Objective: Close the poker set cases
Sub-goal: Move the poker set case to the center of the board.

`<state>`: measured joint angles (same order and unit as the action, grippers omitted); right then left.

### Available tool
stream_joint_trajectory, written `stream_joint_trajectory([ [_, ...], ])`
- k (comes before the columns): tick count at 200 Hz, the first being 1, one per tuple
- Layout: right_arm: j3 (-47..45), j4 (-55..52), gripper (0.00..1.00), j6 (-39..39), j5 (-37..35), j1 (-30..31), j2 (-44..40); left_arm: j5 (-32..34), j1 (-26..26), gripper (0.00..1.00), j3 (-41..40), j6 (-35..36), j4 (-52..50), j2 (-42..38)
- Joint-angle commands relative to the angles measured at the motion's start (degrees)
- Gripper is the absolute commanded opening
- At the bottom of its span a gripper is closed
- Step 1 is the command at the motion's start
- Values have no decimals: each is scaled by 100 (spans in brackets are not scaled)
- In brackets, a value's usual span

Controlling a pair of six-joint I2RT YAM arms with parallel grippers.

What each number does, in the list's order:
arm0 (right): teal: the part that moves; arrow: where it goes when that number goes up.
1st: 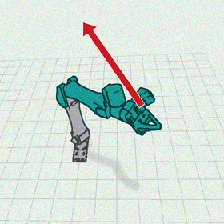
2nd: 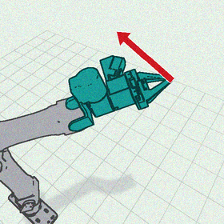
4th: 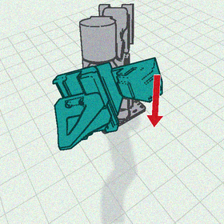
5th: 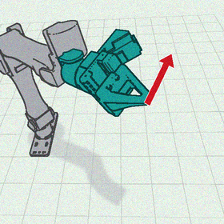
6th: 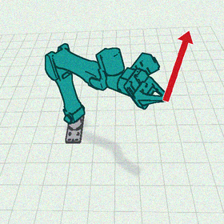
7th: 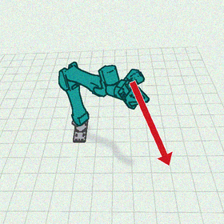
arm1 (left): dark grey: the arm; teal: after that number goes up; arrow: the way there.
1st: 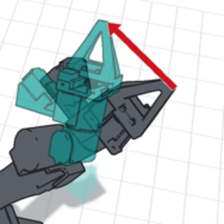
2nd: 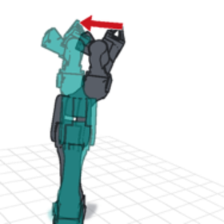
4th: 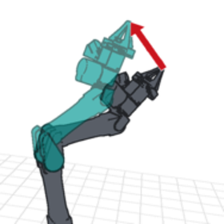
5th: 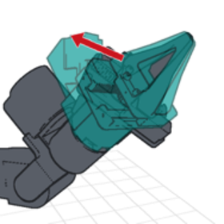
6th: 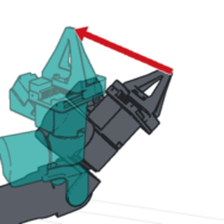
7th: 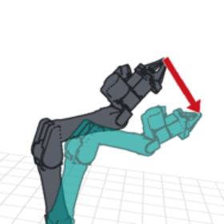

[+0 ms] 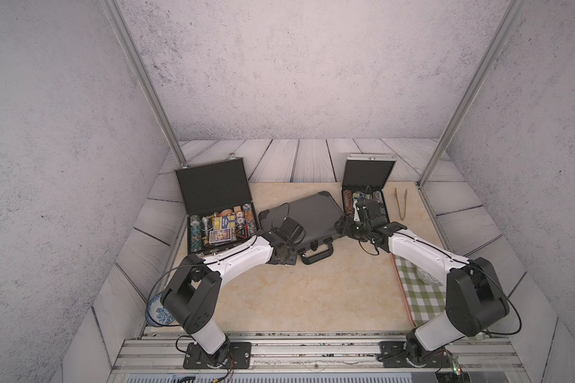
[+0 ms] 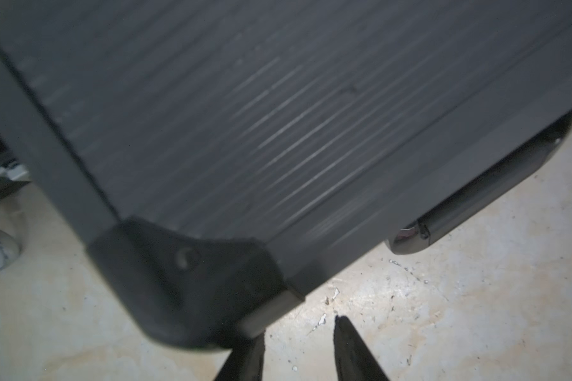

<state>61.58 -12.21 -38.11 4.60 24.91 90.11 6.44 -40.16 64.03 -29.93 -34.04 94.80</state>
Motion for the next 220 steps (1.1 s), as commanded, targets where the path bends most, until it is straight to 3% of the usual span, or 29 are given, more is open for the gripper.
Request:
stream_joint_trajectory([
  [1,214,-63,72,363,153,-69,371,1085,317,39,202,-109,521,220],
  [69,545,180,72,404,542,-90,1045,1153,682,38,199,92,1285,574],
  [145,1369,-68,72,552,649,-100,1795,1219,1045,39,646,-57,1284,776],
  [180,1300,-382,74,825,612,-132,1303,929,1054,43,549,-29,1025,379],
  [220,1282,-774,77,1142,239,-365,917,345,1054,56,462,-226,731,-99],
])
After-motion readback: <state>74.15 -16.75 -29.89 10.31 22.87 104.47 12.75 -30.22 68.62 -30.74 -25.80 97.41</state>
